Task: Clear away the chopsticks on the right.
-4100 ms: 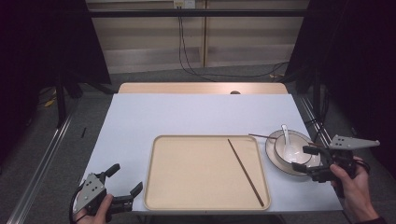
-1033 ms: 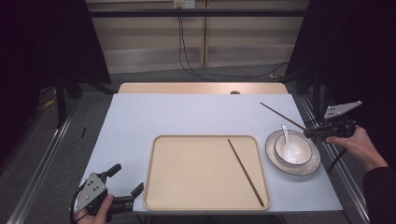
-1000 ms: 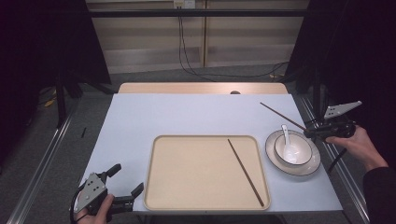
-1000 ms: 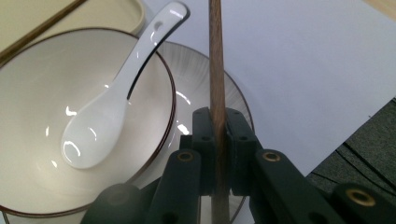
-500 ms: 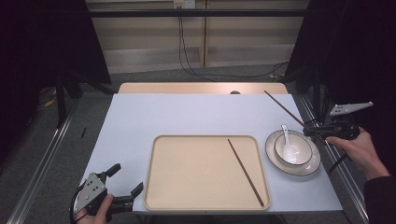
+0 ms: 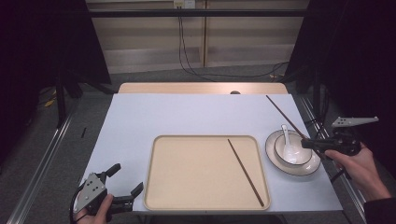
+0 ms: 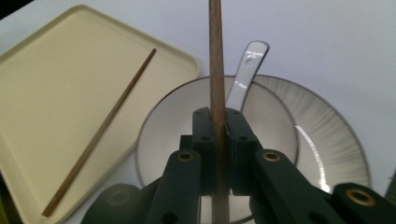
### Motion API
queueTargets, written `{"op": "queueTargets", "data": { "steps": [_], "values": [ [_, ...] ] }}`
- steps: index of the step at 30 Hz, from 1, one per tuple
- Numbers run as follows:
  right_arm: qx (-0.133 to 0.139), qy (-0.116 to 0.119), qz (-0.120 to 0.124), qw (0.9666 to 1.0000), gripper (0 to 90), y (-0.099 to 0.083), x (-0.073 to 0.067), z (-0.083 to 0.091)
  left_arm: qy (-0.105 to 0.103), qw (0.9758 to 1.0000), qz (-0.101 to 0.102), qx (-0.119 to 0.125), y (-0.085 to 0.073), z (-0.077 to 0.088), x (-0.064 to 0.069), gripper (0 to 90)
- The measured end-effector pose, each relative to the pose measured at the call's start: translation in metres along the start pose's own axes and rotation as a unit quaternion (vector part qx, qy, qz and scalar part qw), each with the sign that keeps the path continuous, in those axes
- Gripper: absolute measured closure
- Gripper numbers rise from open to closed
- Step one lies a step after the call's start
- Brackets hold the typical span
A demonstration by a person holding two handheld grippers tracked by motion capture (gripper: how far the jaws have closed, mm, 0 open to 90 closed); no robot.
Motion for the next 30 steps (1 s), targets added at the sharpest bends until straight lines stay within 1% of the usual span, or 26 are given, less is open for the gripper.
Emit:
{"op": "queueTargets", "data": {
  "steps": [1, 2, 3, 7, 8, 9, 10, 11, 13, 14, 16, 17, 19, 20, 21, 22, 23, 24, 26, 27, 28, 29, 30],
  "values": [
    [0.0, 0.0, 0.0, 1.0, 85.1, -0.002, -0.005, -0.001, -0.001, 1.0, 0.0, -0.001, 0.0, 0.0, 0.0, 1.4],
    [0.0, 0.006, -0.007, 1.0, 85.1, -0.004, -0.011, -0.001, -0.001, 1.0, 0.001, -0.001, 0.0, 0.0, 0.0, 1.4],
    [0.001, 0.013, 0.002, 0.9999, 85.1, -0.005, -0.016, -0.002, -0.002, 1.0, 0.002, 0.0, 0.0, 0.0, 0.001, 1.4],
    [0.002, 0.025, -0.003, 0.9997, 85.1, -0.009, -0.038, -0.009, 0.0, 1.0, 0.0, 0.0, 0.0, 0.0, 0.0, 1.4],
    [0.002, 0.025, -0.003, 0.9997, 85.1, -0.009, -0.038, -0.009, 0.0, 1.0, 0.0, 0.0, 0.0, 0.0, 0.0, 1.4],
    [-0.004, 0.028, -0.007, 0.9996, 85.1, -0.011, -0.048, -0.014, 0.0, 1.0, 0.001, 0.001, 0.0, 0.0, 0.0, 1.4],
    [-0.004, 0.028, -0.007, 0.9996, 85.1, -0.011, -0.048, -0.014, 0.0, 1.0, 0.001, 0.001, 0.0, 0.0, 0.0, 1.4],
    [-0.002, 0.029, -0.009, 0.9995, 85.0, -0.013, -0.057, -0.02, -0.001, 1.0, 0.001, 0.0, 0.0, 0.0, 0.001, 1.4],
    [0.001, 0.033, -0.02, 0.9993, 85.1, -0.014, -0.062, -0.025, 0.0, 1.0, 0.0, 0.001, 0.0, 0.0, 0.0, 1.4],
    [0.001, 0.033, -0.02, 0.9993, 85.1, -0.014, -0.062, -0.025, -0.001, 1.0, 0.0, 0.001, 0.0, 0.0, 0.0, 1.4],
    [0.013, 0.036, -0.026, 0.9989, 85.1, -0.016, -0.07, -0.033, 0.0, 1.0, 0.001, 0.0, 0.0, 0.0, 0.0, 1.4],
    [0.015, 0.04, -0.035, 0.9985, 85.0, -0.016, -0.073, -0.035, -0.001, 1.0, 0.001, 0.0, 0.0, 0.0, 0.0, 1.4],
    [0.013, 0.041, -0.037, 0.9984, 85.0, -0.017, -0.08, -0.041, 0.0, 1.0, 0.0, 0.001, 0.0, 0.0, 0.0, 1.4],
    [0.013, 0.041, -0.037, 0.9984, 85.0, -0.017, -0.08, -0.041, 0.0, 1.0, 0.0, 0.001, 0.0, 0.0, 0.0, 1.4],
    [0.011, 0.049, -0.046, 0.9977, 85.0, -0.019, -0.087, -0.049, -0.002, 1.0, -0.004, 0.001, 0.001, 0.0, 0.0, 1.4],
    [0.012, 0.047, -0.046, 0.9977, 85.0, -0.02, -0.089, -0.052, -0.003, 1.0, -0.005, 0.0, 0.001, 0.0, 0.001, 1.4],
    [0.01, 0.052, -0.049, 0.9974, 85.1, -0.021, -0.091, -0.055, -0.004, 1.0, -0.005, 0.0, 0.001, 0.0, 0.001, 1.4],
    [0.011, 0.058, -0.06, 0.9965, 85.1, -0.021, -0.094, -0.059, -0.002, 1.0, -0.002, 0.001, 0.001, 0.0, 0.001, 1.4],
    [0.012, 0.058, -0.064, 0.9962, 85.1, -0.022, -0.096, -0.062, 0.001, 1.0, -0.001, 0.001, 0.001, 0.0, 0.0, 1.4],
    [0.011, 0.09, -0.085, 0.9923, 85.1, -0.022, -0.103, -0.068, 0.001, 1.0, -0.001, 0.001, 0.001, 0.0, 0.0, 1.4],
    [0.014, 0.089, -0.088, 0.9921, 85.0, -0.022, -0.106, -0.07, 0.001, 1.0, -0.001, 0.001, 0.001, 0.0, 0.0, 1.4],
    [0.014, 0.08, -0.085, 0.993, 85.0, -0.023, -0.108, -0.072, 0.0, 1.0, -0.003, 0.002, 0.001, 0.0, 0.0, 1.4],
    [0.014, 0.08, -0.085, 0.993, 85.0, -0.023, -0.108, -0.072, 0.0, 1.0, -0.003, 0.002, 0.001, 0.0, 0.0, 1.4]
  ]
}}
Point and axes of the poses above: each handheld gripper's, and its own axes: z roughly backward along the jaws, y roughly out of its top, x roughly to its right, the point moved 3 cm from there along -z, roughly forward along the jaws, and after that the axes turned 8 degrees about y, right-handed, at the moved point
